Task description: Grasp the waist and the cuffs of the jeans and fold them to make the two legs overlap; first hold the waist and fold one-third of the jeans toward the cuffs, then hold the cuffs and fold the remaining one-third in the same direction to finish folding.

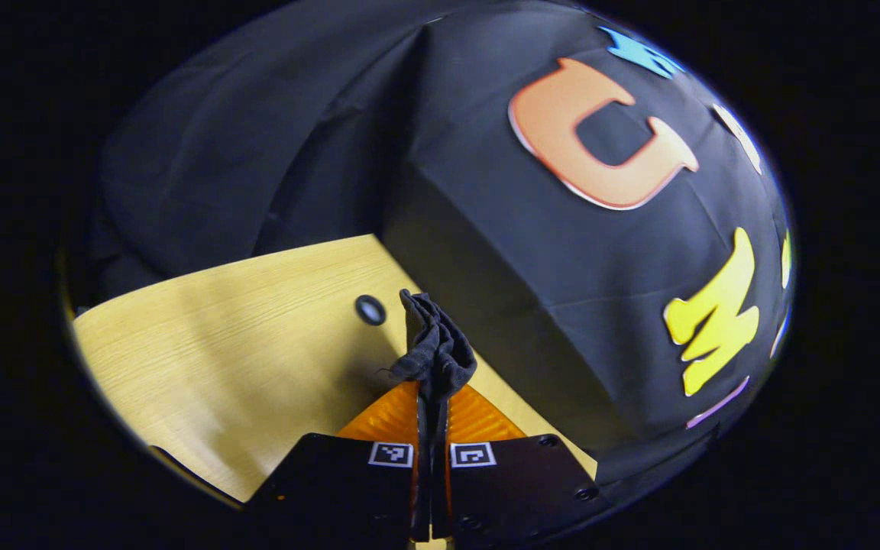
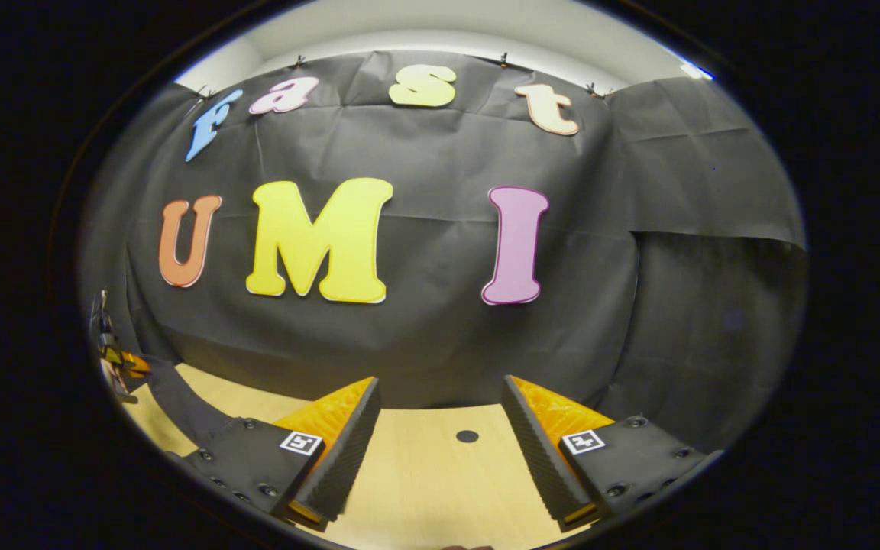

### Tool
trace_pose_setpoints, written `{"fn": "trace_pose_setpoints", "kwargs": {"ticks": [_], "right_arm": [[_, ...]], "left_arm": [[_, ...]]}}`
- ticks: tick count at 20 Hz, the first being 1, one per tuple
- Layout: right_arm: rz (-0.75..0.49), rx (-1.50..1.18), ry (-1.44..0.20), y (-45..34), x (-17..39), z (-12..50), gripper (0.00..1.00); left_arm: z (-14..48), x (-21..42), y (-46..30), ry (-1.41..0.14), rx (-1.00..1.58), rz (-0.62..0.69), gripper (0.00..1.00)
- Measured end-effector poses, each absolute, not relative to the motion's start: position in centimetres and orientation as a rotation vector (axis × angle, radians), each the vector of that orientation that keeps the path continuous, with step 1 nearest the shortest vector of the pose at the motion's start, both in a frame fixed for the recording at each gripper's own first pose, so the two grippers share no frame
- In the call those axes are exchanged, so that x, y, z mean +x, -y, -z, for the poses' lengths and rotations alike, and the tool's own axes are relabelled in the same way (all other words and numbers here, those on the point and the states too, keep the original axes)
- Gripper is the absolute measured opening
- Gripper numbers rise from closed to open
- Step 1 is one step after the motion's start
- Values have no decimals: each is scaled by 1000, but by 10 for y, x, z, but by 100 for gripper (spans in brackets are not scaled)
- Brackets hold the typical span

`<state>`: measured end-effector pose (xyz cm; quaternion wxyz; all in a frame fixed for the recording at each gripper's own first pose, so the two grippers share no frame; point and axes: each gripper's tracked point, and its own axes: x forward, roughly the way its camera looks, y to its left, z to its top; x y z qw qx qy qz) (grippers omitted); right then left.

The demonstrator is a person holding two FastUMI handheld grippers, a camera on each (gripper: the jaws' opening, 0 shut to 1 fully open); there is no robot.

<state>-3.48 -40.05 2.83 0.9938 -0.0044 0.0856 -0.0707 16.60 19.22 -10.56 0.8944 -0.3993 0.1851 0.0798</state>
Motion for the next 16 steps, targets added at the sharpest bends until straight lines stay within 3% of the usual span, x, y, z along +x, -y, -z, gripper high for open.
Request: {"fn": "trace_pose_setpoints", "kwargs": {"ticks": [6,16], "right_arm": [[161,-39,-166,387,-43,-30,96],[187,-27,-172,393,-56,-26,96]], "left_arm": [[54,178,-117,-325,-630,-8,4],[34,171,6,-293,-351,168,4]]}}
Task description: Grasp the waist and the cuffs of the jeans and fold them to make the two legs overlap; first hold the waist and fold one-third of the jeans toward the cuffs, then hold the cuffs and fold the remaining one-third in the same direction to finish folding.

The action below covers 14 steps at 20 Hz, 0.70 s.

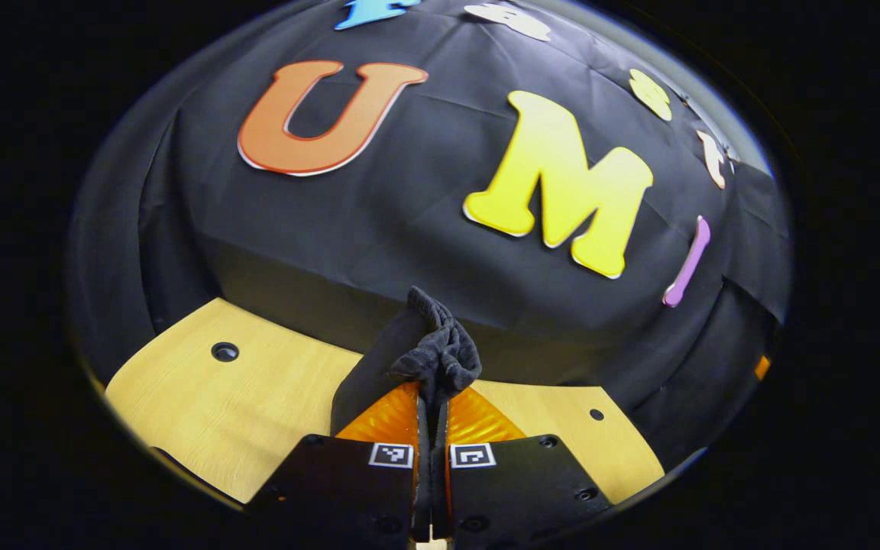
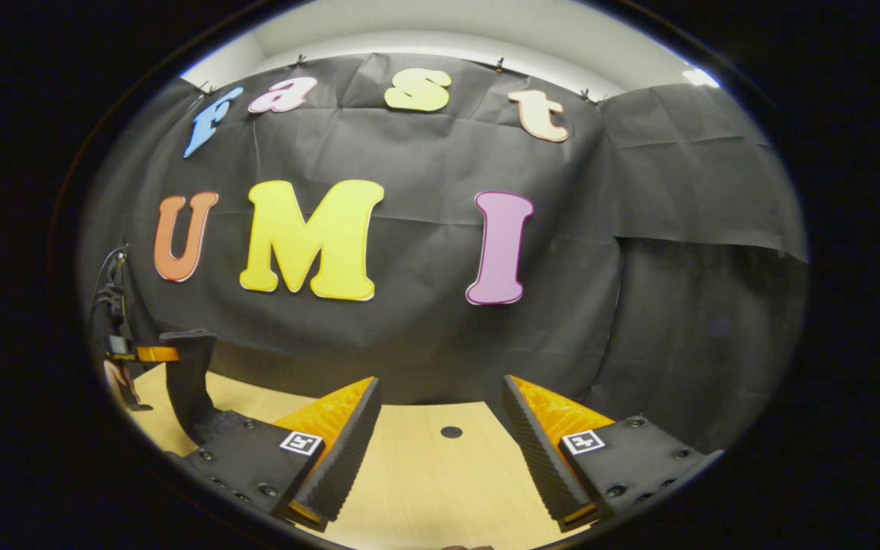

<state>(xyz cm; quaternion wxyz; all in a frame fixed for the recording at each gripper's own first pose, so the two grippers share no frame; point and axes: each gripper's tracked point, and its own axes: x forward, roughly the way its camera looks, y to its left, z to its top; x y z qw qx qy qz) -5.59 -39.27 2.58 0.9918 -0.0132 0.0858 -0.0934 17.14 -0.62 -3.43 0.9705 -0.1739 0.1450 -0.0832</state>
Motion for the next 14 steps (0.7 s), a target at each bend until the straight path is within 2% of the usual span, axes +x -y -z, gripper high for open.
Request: {"fn": "trace_pose_setpoints", "kwargs": {"ticks": [5,6,14], "right_arm": [[223,-39,-179,405,-73,-22,96],[233,-42,-180,410,-78,-23,99],[352,-70,-184,456,-121,-37,98]], "left_arm": [[46,166,74,-317,-300,253,4],[52,165,86,-327,-276,270,4],[131,160,164,-419,-40,344,4]]}}
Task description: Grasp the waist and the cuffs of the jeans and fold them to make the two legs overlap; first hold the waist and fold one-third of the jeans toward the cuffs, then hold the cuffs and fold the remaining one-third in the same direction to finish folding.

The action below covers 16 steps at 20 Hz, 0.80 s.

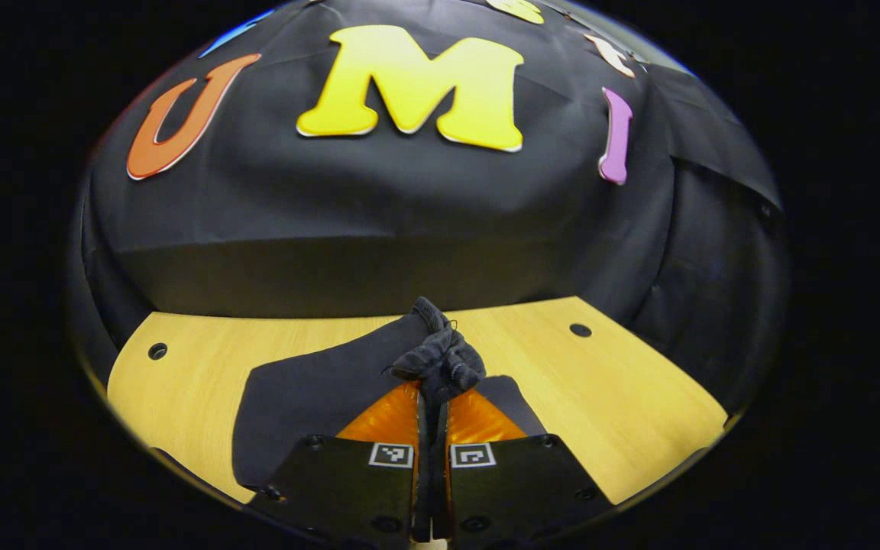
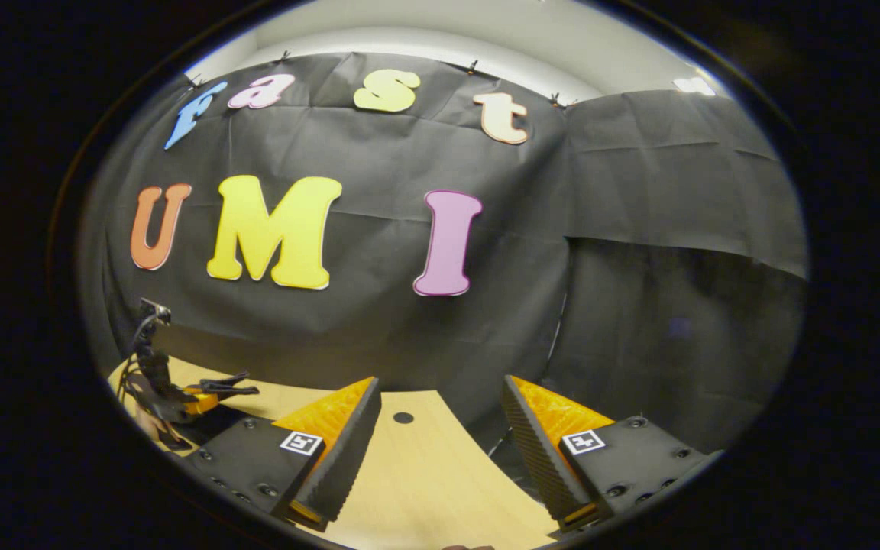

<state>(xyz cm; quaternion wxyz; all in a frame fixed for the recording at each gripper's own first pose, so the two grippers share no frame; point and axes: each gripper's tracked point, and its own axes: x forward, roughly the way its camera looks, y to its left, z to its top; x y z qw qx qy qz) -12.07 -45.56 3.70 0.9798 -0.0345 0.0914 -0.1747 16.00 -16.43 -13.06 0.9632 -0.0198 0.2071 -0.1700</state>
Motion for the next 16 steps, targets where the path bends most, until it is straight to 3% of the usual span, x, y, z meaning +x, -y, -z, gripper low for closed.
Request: {"fn": "trace_pose_setpoints", "kwargs": {"ticks": [10,16], "right_arm": [[396,-58,-202,473,-138,-36,97],[372,-61,-201,467,-134,-35,96]], "left_arm": [[203,135,185,-490,146,318,4],[210,132,188,-498,153,340,7]]}}
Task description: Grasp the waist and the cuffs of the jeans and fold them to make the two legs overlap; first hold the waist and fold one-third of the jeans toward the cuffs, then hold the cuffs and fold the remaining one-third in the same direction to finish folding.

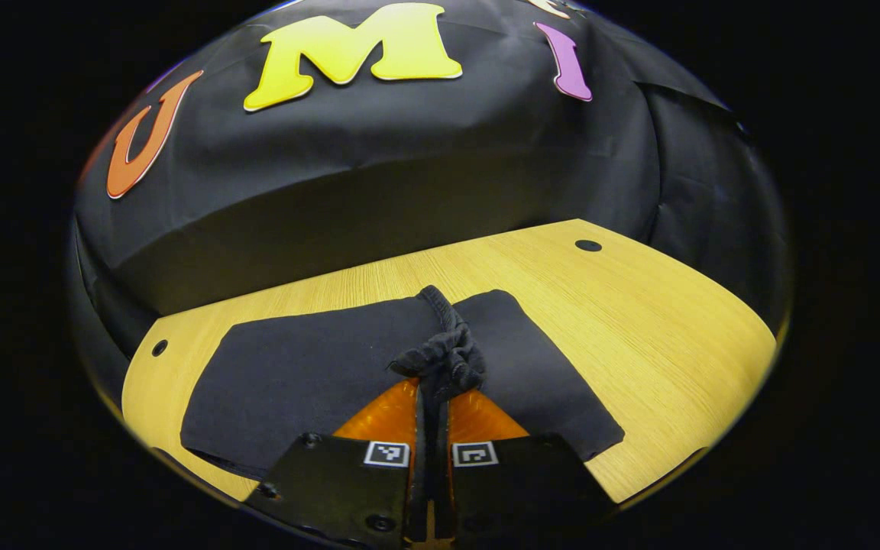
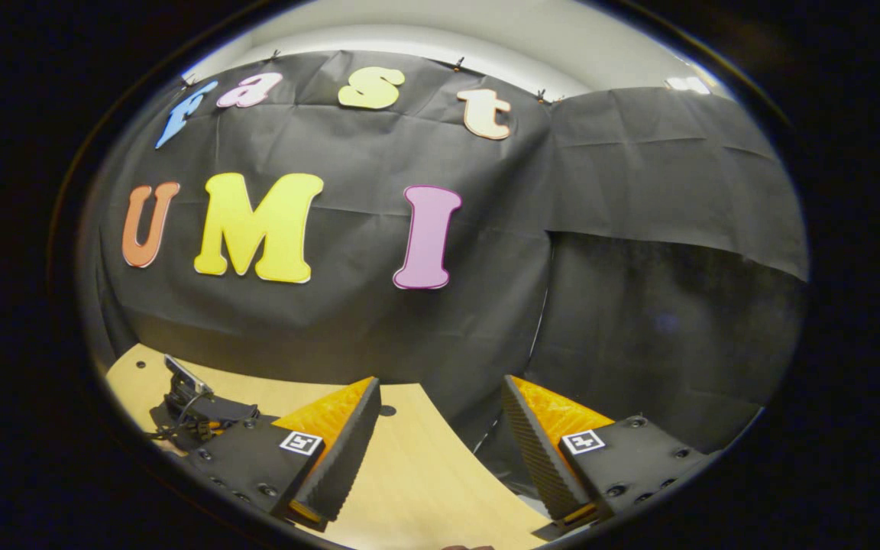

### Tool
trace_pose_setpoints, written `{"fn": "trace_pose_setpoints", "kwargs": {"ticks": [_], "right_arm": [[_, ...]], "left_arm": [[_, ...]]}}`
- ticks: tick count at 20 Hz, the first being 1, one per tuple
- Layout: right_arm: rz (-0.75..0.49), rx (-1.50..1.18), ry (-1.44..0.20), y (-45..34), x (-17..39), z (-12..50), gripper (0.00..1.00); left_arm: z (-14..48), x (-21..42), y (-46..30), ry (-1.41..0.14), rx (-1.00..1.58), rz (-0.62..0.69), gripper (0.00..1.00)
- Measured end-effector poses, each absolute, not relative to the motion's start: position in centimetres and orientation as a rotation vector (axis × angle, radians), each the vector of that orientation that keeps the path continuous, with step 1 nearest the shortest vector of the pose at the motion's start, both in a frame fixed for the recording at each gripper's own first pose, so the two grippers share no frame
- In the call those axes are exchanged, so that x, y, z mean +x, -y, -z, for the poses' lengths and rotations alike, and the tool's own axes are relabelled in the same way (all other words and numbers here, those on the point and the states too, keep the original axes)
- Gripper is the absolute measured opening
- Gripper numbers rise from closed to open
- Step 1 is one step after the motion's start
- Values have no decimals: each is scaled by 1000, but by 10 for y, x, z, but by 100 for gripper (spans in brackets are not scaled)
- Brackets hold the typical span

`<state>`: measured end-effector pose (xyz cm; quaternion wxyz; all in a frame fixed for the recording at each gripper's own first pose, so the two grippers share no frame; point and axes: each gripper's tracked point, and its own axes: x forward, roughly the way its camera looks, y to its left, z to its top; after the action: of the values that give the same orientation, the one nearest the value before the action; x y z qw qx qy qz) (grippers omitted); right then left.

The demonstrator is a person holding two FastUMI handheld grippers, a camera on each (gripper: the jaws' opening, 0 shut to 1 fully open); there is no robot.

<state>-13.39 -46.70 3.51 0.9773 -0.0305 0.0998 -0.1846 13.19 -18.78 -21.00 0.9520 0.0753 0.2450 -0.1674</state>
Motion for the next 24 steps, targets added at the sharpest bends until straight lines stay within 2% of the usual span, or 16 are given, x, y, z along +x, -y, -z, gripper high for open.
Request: {"fn": "trace_pose_setpoints", "kwargs": {"ticks": [2,3,5,10,15,24], "right_arm": [[367,-62,-202,467,-136,-35,96],[366,-62,-201,469,-135,-36,97],[368,-58,-199,470,-138,-37,97],[365,-46,-191,473,-140,-37,96],[307,-6,-181,453,-122,-30,96],[97,107,-98,350,-44,-23,97]], "left_arm": [[210,129,194,-500,121,370,18],[211,124,203,-516,96,407,45],[193,126,202,-458,111,382,100],[169,117,209,-404,109,400,100],[127,119,181,-334,91,350,100],[-12,104,38,-108,33,74,100]]}}
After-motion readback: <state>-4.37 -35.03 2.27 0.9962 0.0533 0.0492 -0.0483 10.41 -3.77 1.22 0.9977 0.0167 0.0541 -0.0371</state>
